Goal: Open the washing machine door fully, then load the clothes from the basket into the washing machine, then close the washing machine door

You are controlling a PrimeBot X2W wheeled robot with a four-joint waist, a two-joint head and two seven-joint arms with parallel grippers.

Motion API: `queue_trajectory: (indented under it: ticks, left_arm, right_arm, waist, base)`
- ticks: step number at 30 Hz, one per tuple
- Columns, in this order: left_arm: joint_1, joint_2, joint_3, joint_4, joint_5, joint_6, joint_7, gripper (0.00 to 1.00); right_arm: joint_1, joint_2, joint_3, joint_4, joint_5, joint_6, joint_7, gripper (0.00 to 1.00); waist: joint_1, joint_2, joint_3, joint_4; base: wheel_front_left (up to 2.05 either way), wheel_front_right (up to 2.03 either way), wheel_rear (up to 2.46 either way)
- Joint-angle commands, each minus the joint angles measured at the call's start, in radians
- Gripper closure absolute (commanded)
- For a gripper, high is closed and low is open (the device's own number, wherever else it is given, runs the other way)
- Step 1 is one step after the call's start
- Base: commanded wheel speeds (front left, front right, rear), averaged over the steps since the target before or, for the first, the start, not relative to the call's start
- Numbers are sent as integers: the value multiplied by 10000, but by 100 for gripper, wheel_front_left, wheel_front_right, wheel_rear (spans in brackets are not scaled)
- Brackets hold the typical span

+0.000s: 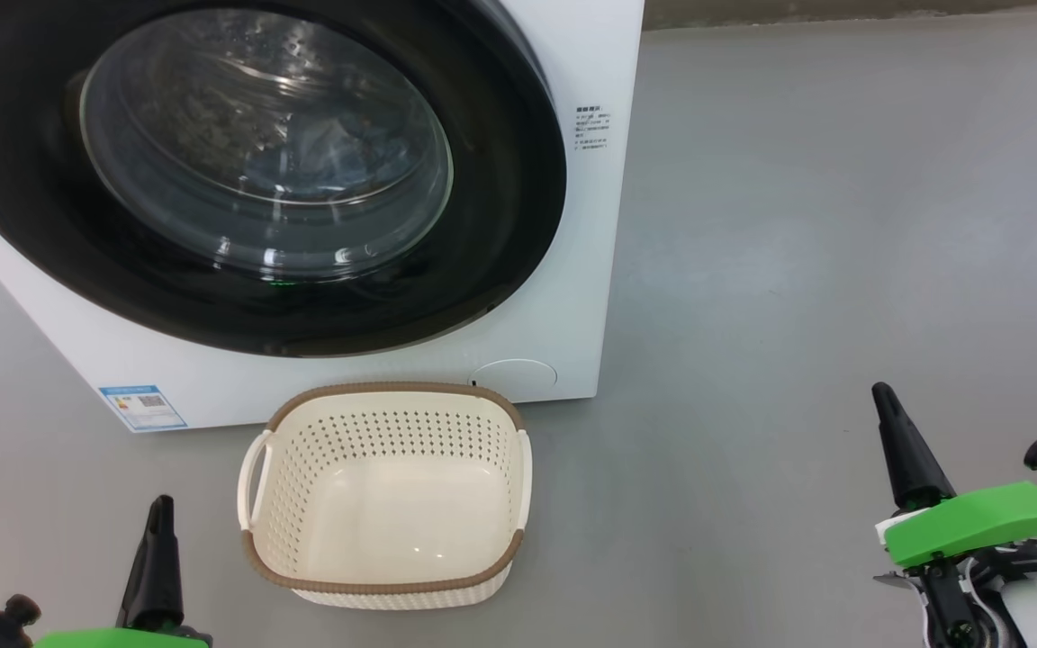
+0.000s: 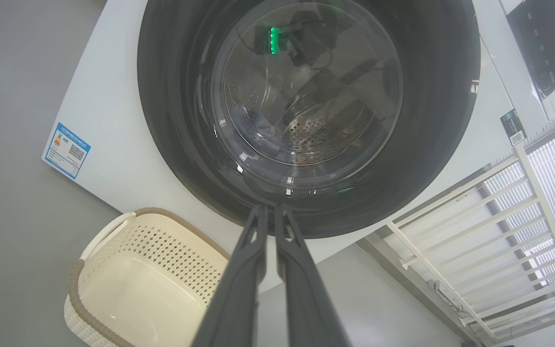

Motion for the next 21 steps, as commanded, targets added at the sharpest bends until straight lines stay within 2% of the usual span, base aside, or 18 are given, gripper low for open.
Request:
queue_trajectory:
  ticks: [1, 21]
  left_arm:
    - [-415, 61, 228, -139, -185, 2, 53, 100]
    - [-489, -191, 498, -89, -1912, 3, 641, 100]
  right_arm:
    - [-85, -115, -81, -241, 269, -13, 49, 100]
    - [21, 207, -560, -238, 2114, -18, 632, 100]
  waist:
    - [0, 0, -5, 7]
    - [0, 0, -99, 131]
  base:
    - [0, 0, 0]
    - [0, 0, 0]
